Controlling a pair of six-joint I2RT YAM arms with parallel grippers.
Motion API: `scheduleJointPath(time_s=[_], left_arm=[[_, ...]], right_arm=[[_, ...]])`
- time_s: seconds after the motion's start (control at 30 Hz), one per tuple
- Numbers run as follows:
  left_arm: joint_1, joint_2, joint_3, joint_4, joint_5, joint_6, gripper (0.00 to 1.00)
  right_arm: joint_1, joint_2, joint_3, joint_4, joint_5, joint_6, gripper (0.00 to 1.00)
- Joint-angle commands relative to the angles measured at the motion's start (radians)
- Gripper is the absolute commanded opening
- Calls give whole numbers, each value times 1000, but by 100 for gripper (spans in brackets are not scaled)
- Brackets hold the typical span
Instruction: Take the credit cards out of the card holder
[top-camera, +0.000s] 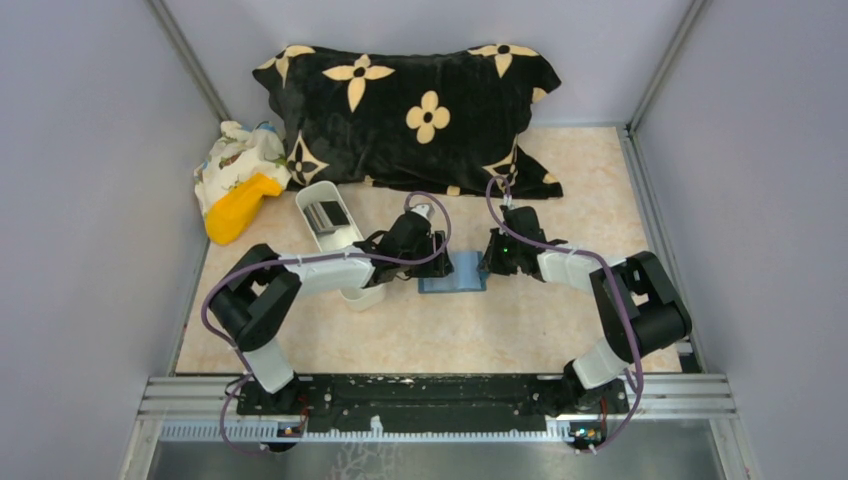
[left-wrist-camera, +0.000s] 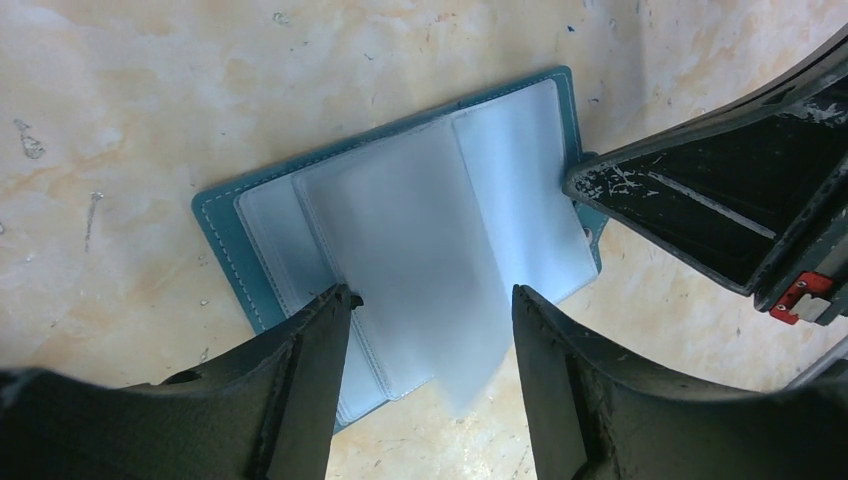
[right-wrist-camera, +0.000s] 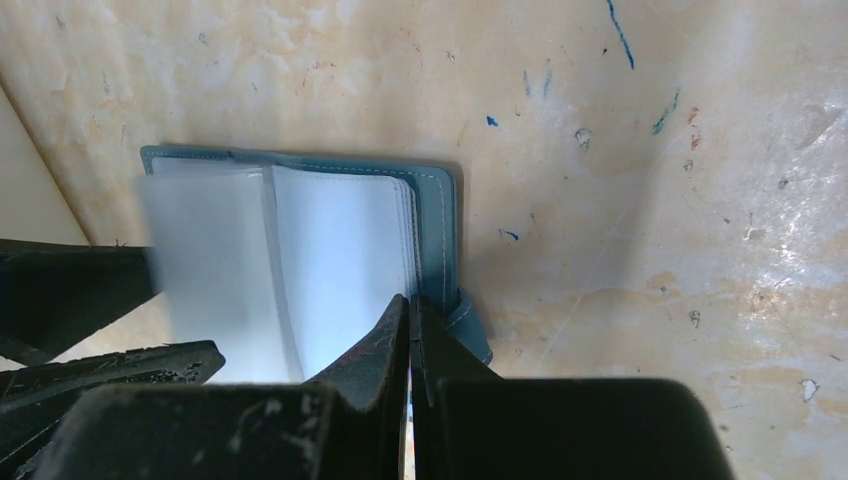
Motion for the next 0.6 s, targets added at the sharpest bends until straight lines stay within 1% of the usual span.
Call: scheduleJointPath(time_s=[0.0,0.33,0.57], left_arm=[[-5,12,33,86,77,-28,65],[14,32,-6,214,209,-75,65],[32,22,-34,305,265,-111,65]], right_arm=[[2,26,1,33,8,-8,0],[2,23,-3,35,8,-9,0],[3,30,-5,41,2,-9,0]])
